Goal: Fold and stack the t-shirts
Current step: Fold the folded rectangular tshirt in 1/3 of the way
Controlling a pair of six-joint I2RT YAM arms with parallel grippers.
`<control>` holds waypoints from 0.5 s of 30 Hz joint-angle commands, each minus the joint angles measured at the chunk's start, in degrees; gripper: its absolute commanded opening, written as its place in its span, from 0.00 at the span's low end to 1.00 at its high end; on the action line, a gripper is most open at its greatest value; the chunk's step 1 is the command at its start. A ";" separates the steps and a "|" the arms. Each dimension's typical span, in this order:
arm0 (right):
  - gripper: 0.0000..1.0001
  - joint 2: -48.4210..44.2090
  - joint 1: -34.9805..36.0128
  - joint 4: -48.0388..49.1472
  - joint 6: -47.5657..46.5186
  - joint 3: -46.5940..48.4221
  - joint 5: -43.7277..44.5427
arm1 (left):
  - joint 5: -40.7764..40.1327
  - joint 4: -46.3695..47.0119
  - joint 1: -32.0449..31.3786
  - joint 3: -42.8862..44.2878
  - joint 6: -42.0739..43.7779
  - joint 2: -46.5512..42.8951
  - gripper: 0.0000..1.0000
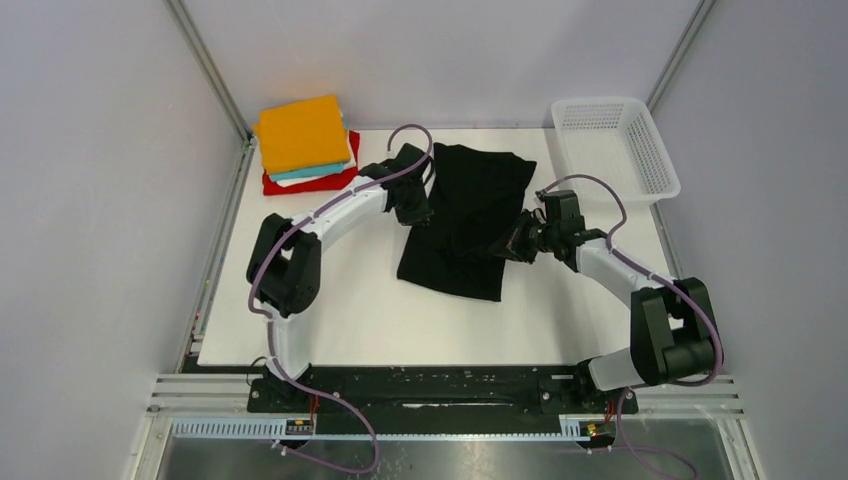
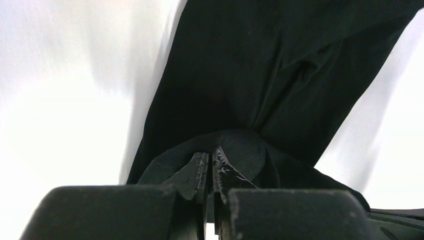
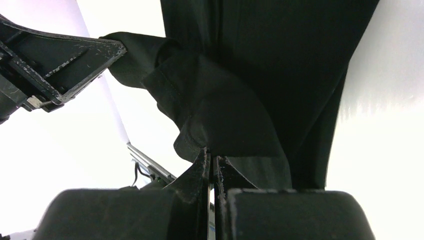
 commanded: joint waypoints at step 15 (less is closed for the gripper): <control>0.62 20.22 -8.71 6.20 -3.07 20.40 -1.08 | 4.57 -2.39 4.70 32.86 7.89 19.89 0.82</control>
